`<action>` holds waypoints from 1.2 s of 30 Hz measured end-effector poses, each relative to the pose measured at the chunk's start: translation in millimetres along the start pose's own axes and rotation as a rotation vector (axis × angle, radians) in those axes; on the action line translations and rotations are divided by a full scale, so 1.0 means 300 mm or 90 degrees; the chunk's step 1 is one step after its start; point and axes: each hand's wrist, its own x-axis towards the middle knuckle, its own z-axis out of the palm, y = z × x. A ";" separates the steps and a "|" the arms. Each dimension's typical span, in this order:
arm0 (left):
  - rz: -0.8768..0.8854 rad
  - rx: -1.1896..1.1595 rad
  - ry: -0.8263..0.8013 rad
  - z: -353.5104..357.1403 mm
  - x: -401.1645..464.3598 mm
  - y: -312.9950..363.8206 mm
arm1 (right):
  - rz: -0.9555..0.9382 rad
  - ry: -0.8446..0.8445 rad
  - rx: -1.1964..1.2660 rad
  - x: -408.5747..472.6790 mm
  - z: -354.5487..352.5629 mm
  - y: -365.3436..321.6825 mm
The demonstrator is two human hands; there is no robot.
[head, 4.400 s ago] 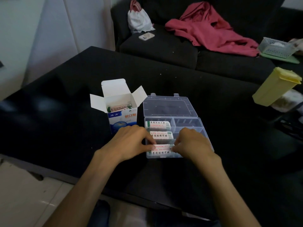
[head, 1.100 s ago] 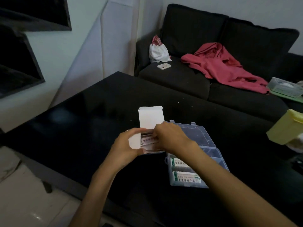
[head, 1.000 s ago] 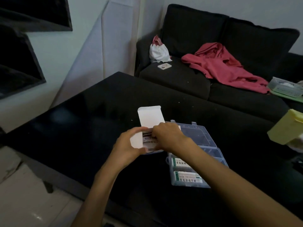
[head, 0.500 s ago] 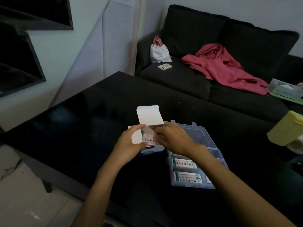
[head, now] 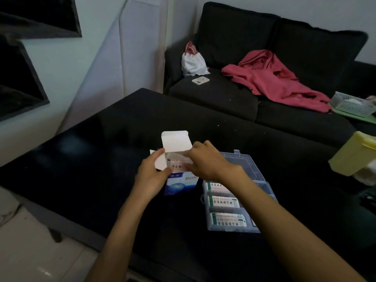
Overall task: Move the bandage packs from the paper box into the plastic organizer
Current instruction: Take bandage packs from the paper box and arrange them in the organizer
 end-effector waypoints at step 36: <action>-0.098 -0.175 -0.189 0.453 -0.155 0.182 | 0.315 0.178 0.846 -0.480 0.151 0.228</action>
